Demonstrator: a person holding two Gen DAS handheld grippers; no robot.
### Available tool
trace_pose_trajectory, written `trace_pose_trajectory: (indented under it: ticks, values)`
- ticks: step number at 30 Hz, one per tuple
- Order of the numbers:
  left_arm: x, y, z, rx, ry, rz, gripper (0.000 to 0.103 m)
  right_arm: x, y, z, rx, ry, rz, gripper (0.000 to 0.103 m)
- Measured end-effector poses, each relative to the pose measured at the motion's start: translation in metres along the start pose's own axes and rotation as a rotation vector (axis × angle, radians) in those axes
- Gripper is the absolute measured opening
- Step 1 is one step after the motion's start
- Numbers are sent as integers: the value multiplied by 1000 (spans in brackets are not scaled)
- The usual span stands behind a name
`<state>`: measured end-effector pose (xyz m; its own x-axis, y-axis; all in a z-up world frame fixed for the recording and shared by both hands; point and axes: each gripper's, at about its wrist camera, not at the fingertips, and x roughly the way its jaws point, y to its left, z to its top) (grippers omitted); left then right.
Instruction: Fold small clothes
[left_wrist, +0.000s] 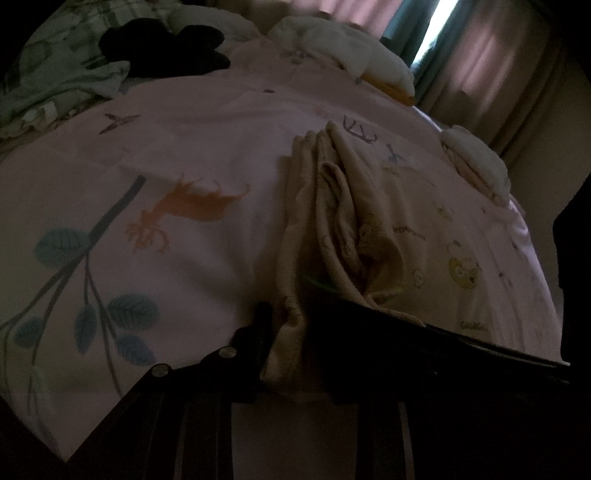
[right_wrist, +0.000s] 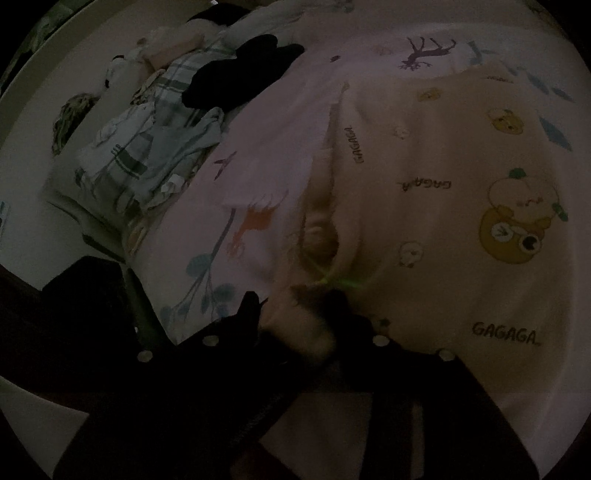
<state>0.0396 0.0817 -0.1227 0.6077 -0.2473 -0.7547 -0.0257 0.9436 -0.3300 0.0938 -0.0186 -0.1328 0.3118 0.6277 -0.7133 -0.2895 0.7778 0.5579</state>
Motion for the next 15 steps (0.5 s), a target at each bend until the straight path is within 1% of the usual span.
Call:
trace_pose_trajectory:
  ticks: [6,9,13,15]
  values:
    - [0,1,-1,-11,5,-12,27,-6,-1,-1,17,3,42,44]
    - [0,1,-1,-2,3,-6,27,-14,0,-2,16,-5,56,44]
    - [0,-1,-1,1,-1,6,27,-29,0,-1,34,-18,123,44]
    - [0,0,-1,-2,-2,5,27,-40,2,-1,17,-37,107,44]
